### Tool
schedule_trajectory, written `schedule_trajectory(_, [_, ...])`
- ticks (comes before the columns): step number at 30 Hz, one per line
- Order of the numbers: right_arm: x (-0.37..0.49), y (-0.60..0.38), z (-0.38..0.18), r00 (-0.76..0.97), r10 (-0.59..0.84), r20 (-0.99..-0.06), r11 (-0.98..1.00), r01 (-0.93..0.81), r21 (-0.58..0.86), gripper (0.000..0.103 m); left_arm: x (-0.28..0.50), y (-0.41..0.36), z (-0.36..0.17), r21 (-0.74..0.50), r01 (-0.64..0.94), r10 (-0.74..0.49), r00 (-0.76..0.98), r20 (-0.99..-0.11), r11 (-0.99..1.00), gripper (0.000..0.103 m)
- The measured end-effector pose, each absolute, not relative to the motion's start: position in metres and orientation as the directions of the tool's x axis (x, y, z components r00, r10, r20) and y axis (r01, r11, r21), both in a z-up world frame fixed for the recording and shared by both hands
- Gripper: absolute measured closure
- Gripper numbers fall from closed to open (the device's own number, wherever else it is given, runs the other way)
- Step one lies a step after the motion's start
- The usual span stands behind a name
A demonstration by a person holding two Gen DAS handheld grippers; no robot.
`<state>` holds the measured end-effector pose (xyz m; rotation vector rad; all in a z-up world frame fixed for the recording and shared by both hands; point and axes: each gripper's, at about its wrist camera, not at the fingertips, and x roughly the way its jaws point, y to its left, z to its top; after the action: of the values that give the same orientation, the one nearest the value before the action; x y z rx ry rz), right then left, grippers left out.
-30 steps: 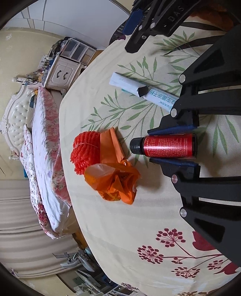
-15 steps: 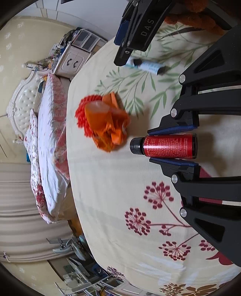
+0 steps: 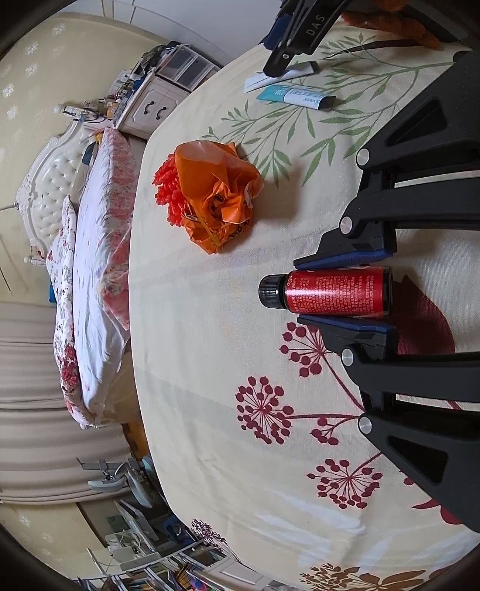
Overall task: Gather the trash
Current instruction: 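Grasp the white tube with the right gripper while the left gripper holds the spray can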
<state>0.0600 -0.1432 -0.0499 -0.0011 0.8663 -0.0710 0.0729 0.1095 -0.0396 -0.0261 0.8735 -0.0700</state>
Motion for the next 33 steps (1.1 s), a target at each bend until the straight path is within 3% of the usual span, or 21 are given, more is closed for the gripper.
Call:
schedule_trajectory(8, [0.061,-0.136,-0.051,0.644,-0.059,-0.763,0.998,0.04,-0.043,0.04,0.072,0.111,-0.039,-0.053,0.048,-0.071,0.639,-0.766,0.997,0.078])
schedule_trajectory(16, [0.057,-0.138,-0.055,0.626,-0.044,-0.778,0.999,0.027,-0.034,0.077,0.071,0.114,-0.038,-0.051,0.05,-0.071,0.644,-0.762,0.997,0.078])
schedule_trajectory(19, [0.055,-0.139,-0.056,0.626,-0.039,-0.779,0.999,0.022,-0.032,0.086,0.07,0.114,-0.036,-0.05,0.051,-0.072,0.649,-0.757,0.997,0.078])
schedule_trajectory(33, [0.031,-0.151,-0.051,0.644,-0.024,-0.765,1.0,0.024,-0.012,0.087,0.053,0.088,-0.03,-0.066,0.103,-0.118,0.666,-0.736,0.993,0.078])
